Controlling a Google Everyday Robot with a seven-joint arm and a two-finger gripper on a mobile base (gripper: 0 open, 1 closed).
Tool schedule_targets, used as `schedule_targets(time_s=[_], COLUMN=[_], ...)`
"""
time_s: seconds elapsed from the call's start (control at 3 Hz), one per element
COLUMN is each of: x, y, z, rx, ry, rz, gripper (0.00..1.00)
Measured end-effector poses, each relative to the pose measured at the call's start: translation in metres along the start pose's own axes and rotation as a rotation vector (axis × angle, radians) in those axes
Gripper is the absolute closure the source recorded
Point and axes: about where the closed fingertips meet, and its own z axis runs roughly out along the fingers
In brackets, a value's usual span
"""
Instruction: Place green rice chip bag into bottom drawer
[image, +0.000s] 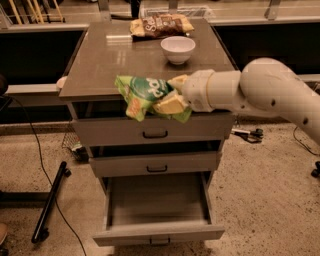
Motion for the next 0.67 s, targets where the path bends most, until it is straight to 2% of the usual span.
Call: schedule_targets(time_s=[0.33,0.67], x=[0.047,0.087], y=[0.003,0.004], z=[-0.018,-0.022], rx=[0.043,0.068], ry=[-0.012,-0.011], rz=[0.117,0.212], gripper=[1.0,1.0])
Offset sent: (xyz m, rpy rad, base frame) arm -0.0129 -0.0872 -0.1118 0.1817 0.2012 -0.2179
